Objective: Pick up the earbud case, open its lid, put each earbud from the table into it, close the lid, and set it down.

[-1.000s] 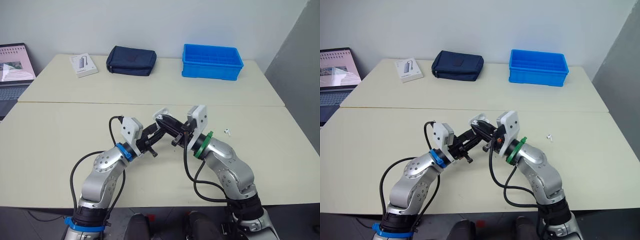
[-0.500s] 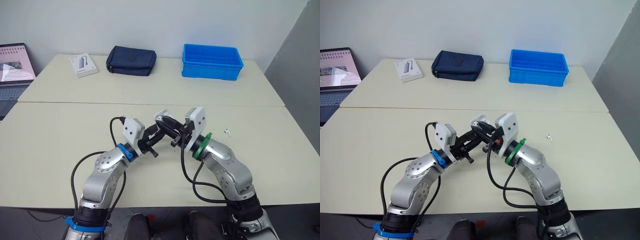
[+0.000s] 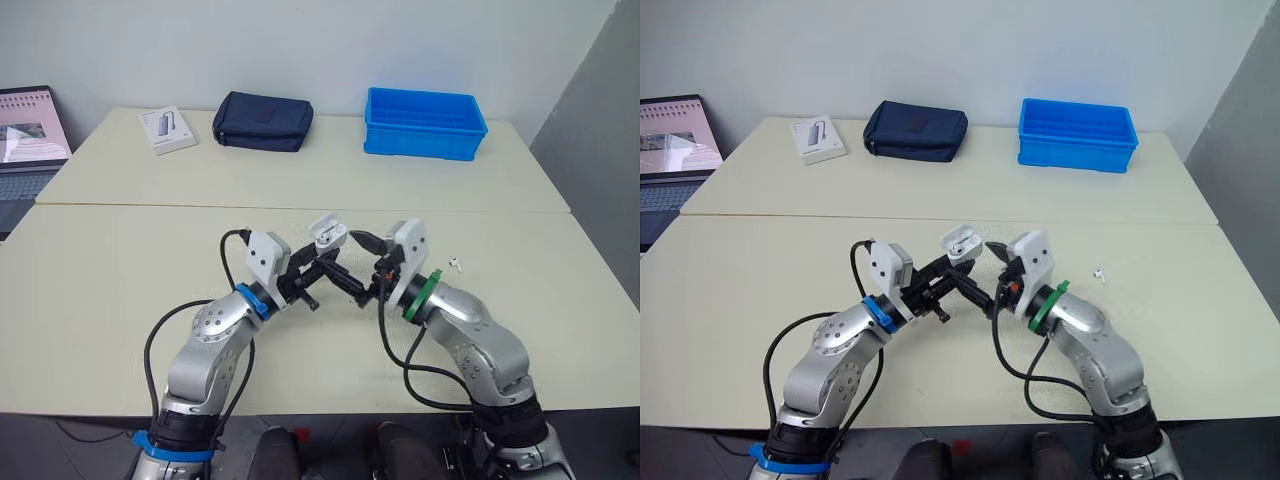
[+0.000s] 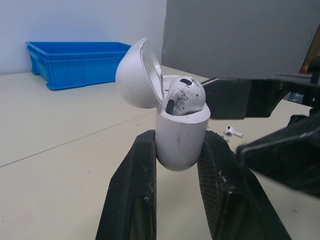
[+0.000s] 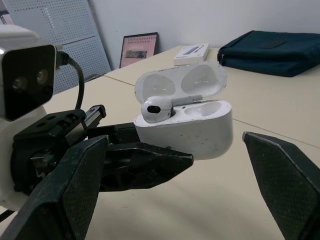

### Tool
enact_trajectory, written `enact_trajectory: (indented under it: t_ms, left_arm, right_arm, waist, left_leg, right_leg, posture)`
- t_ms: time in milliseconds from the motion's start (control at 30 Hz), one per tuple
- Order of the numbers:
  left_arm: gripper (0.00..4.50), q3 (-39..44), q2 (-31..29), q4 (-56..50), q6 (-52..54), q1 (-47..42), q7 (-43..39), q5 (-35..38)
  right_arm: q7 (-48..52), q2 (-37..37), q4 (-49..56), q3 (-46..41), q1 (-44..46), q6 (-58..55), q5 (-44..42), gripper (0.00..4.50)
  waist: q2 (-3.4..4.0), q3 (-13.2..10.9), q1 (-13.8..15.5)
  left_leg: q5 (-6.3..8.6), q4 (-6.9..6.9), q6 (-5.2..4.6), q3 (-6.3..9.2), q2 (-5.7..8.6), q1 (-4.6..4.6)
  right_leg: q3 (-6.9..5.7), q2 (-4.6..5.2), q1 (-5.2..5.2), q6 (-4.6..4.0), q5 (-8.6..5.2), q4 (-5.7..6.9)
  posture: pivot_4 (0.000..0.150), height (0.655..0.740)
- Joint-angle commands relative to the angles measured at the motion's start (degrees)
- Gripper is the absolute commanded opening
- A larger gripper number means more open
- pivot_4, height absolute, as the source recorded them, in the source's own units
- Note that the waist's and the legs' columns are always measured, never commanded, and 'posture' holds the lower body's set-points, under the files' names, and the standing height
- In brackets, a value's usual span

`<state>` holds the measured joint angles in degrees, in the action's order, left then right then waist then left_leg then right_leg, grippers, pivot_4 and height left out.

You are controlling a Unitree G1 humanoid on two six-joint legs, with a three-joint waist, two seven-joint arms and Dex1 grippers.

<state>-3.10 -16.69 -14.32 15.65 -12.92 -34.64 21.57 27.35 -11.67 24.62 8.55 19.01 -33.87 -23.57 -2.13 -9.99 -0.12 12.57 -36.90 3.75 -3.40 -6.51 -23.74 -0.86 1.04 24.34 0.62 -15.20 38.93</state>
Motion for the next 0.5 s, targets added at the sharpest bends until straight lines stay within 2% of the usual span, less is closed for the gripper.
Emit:
enact_trajectory:
  t_ms: [33, 200, 300, 367, 500]
  left_arm:
    - [0.77, 0.25, 0.13, -2.02, -1.74, -0.35, -0.33, 0.19]
    - [0.77, 0.21, -0.30, -1.07, -3.37, -0.31, -0.47, -0.99]
    - [0.77, 0.16, -0.49, 0.00, -4.70, -0.41, -0.66, -1.66]
    - [0.77, 0.14, -0.40, 0.49, -5.23, -0.25, -0.90, -1.78]
    - [0.77, 0.31, -0.34, 0.93, -5.70, 0.01, -1.07, -1.82]
  right_arm:
    - [3.22, -5.34, 7.23, -5.96, -0.69, -1.27, -4.22, 4.50]
    - [9.36, -19.09, 11.06, -14.18, -4.35, -2.06, -6.26, 4.50]
    - [12.35, -27.71, 9.99, -21.41, -8.76, -2.80, -6.14, 4.50]
    - [17.27, -34.26, 7.82, -28.86, -14.74, -3.03, -6.12, 4.50]
    - [22.90, -40.33, 5.81, -38.79, -26.13, -2.86, -5.36, 4.50]
  waist:
    - [0.00, 0.00, 0.00]
    - [0.00, 0.00, 0.22]
    - [0.00, 0.00, 0.20]
    - [0.00, 0.00, 0.37]
    - [-0.01, 0.00, 0.59]
  left_leg:
    - [0.00, 0.00, 0.00, 0.00, 0.00, 0.00]
    - [0.00, 0.01, 0.00, 0.00, 0.05, -0.02]
    - [0.00, 0.01, 0.00, 0.00, 0.06, -0.01]
    - [0.00, 0.01, 0.00, 0.00, 0.06, -0.02]
    - [0.01, 0.02, -0.01, 0.00, 0.09, 0.01]
  right_leg:
    - [0.00, 0.00, 0.00, 0.00, 0.00, -0.01]
    - [0.00, 0.04, -0.01, 0.00, 0.00, -0.05]
    - [0.02, 0.04, -0.01, 0.00, -0.01, -0.07]
    - [0.02, 0.04, -0.01, 0.00, -0.01, -0.08]
    - [0.02, 0.07, -0.06, 0.01, -0.01, -0.15]
  posture:
    - [0.150, 0.7218]
    - [0.150, 0.7218]
    - [0.150, 0.7218]
    - [0.150, 0.7218]
    - [0.150, 0.7218]
